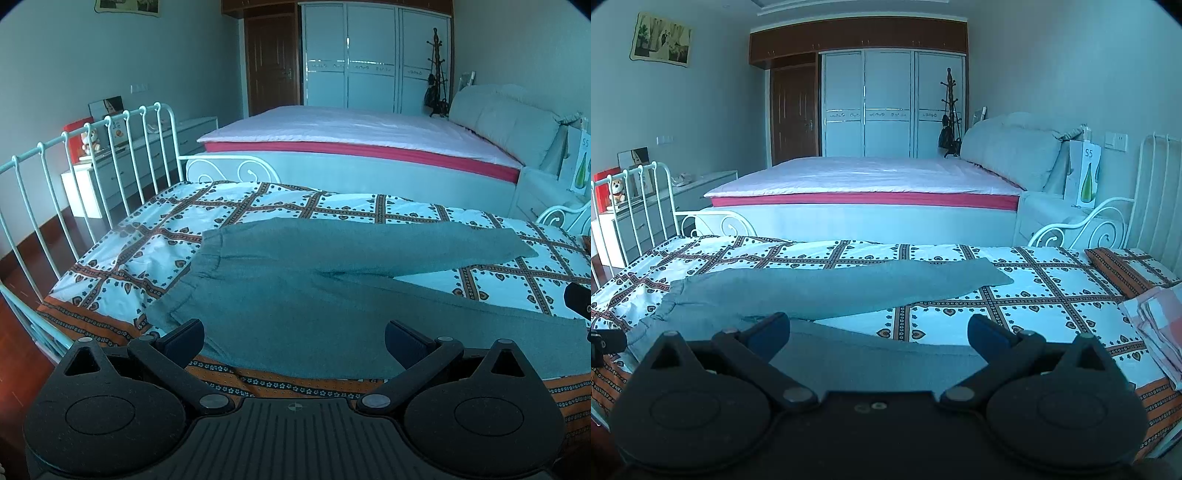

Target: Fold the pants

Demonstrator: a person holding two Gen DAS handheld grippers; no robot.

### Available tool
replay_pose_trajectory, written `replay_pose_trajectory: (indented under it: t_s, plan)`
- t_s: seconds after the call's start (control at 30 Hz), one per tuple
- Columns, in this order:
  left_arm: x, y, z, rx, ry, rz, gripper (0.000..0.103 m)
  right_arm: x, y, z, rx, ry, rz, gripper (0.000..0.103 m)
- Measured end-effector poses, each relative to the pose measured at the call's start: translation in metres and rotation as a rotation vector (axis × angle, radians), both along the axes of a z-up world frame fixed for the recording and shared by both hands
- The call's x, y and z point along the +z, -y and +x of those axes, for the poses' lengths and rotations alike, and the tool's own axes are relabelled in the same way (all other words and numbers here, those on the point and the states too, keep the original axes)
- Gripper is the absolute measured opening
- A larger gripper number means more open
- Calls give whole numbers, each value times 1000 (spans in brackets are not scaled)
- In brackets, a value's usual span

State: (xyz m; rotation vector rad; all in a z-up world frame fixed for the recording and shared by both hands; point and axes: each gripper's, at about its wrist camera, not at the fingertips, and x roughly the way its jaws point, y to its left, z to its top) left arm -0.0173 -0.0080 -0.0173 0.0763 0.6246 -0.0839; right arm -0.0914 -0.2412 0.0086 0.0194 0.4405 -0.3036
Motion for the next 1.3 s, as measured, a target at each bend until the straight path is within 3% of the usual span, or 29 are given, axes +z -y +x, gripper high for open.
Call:
replay_pose_trajectory:
  t_s: [1.3]
  plan:
    - [-5,-7,5,12,-10,-7,103,-4,-5,5,33,-19,-2,97]
